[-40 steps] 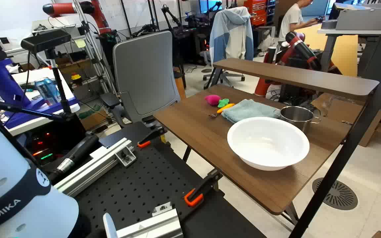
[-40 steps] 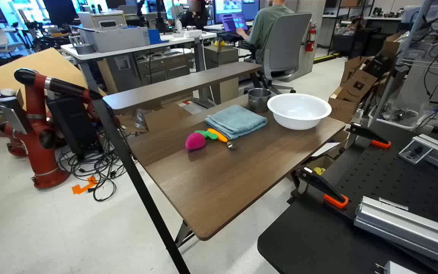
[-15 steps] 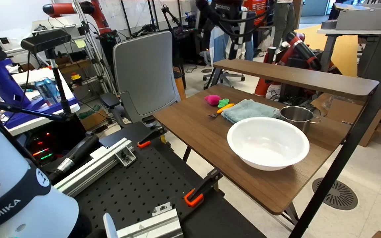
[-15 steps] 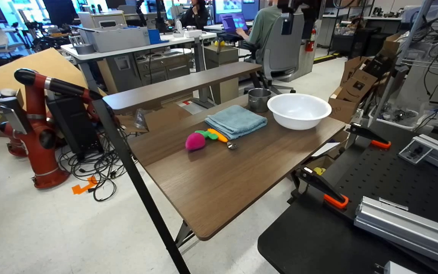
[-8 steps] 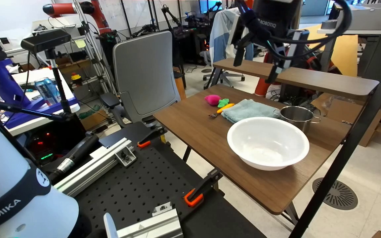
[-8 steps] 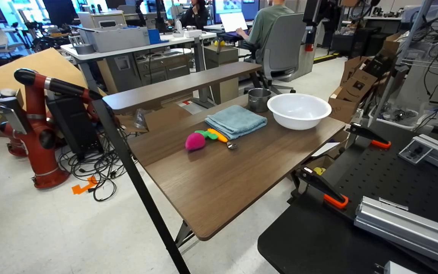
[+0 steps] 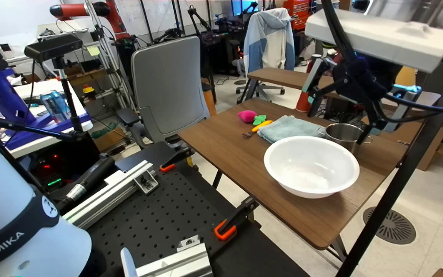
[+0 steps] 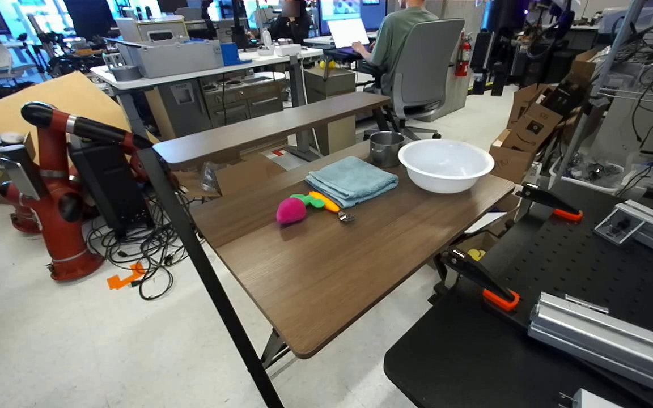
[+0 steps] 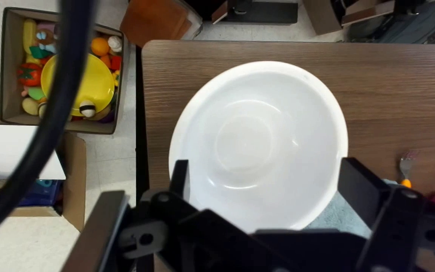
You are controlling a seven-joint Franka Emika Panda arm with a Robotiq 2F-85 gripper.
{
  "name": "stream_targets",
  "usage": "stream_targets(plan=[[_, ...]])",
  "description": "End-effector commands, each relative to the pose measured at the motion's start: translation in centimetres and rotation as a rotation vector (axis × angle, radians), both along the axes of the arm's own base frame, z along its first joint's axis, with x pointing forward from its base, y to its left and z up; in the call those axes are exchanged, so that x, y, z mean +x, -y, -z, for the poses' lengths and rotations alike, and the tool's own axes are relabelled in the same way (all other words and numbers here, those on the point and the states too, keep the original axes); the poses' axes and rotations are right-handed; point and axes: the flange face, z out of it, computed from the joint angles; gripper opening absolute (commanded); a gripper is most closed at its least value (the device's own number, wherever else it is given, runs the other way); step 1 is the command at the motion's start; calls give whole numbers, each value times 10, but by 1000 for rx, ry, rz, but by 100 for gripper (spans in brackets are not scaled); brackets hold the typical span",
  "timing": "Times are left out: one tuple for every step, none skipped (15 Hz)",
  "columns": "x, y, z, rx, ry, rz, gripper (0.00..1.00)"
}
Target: Move the basin to the left
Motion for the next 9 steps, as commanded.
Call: stream_targets(plan=[[9,18,21,-5,-7,-46,100],[8,23,27,-5,-11,-45,100],[9,28,34,2,-15,-47,100],[11,32,41,10,-16,-47,100],[11,35,46,16,-23,-46,100],[13,39,52,22,-20,-47,100],[13,42,56,24,-24,-44,100],[16,45,62,24,-28,-44,100],[17,47,68,26,-33,-39,100]])
